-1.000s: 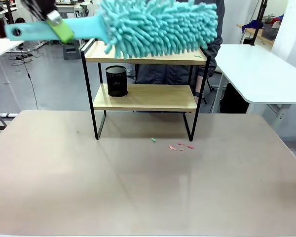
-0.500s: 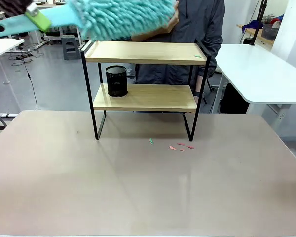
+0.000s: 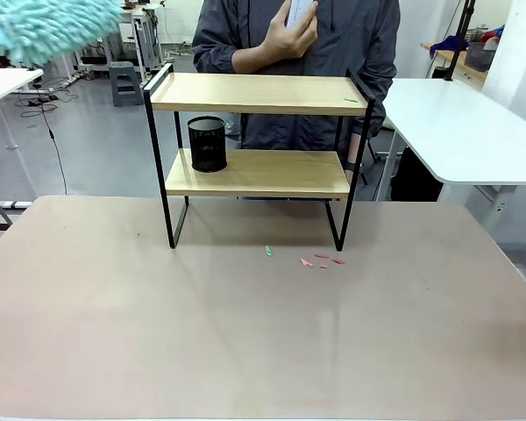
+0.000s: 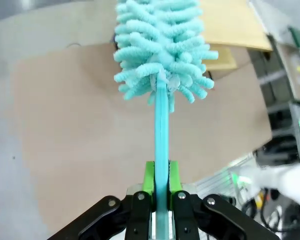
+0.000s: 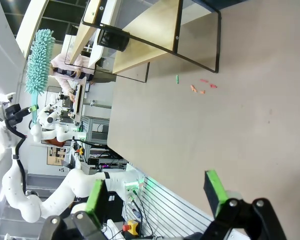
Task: Clean the shelf.
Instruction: Clean the remaining tier of the Shelf with the Duster once objects are removed, then hand the Duster back to the human.
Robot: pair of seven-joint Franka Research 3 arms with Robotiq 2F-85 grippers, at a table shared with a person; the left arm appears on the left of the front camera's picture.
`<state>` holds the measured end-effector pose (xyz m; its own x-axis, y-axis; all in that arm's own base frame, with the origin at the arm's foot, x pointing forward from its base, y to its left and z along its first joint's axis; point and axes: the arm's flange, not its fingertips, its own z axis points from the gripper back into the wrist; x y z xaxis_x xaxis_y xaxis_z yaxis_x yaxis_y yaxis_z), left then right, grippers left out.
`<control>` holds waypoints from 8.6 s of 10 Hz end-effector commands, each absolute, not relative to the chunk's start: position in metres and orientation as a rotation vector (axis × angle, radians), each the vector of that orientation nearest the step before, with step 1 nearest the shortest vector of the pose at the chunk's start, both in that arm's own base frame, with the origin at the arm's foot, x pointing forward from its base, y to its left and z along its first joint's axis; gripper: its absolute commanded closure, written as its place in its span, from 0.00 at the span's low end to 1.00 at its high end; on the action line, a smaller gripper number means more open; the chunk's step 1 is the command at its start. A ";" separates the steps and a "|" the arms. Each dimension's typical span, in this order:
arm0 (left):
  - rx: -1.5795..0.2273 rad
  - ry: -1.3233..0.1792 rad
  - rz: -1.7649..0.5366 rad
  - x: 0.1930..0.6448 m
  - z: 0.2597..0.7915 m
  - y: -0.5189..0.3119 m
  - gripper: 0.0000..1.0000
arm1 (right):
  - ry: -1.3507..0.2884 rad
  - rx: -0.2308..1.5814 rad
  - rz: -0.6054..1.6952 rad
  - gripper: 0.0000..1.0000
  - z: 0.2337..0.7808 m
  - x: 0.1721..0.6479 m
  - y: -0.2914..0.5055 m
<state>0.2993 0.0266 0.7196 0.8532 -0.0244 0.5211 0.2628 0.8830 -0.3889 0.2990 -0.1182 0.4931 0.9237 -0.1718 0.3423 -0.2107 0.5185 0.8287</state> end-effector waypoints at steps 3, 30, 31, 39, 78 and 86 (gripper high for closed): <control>-0.455 -0.550 -0.092 0.295 0.718 0.040 1.00 | -0.438 1.049 0.043 0.00 0.493 0.301 -0.117; -0.476 -0.357 -1.089 0.357 0.735 -0.154 0.88 | -0.438 1.049 0.043 0.00 0.493 0.301 -0.117; -0.495 -0.383 -1.088 0.349 0.739 -0.144 0.88 | -0.438 1.049 0.043 0.00 0.493 0.301 -0.117; -0.446 -0.594 -0.384 0.323 0.734 0.047 0.88 | -0.438 1.049 0.043 0.00 0.493 0.301 -0.117; -1.048 -0.129 -1.223 0.331 0.626 -0.093 0.88 | -0.640 1.192 0.996 0.00 0.677 0.409 0.089; -1.094 0.226 -1.266 0.375 0.581 -0.164 0.88 | -0.023 1.160 1.200 0.00 0.646 0.416 0.192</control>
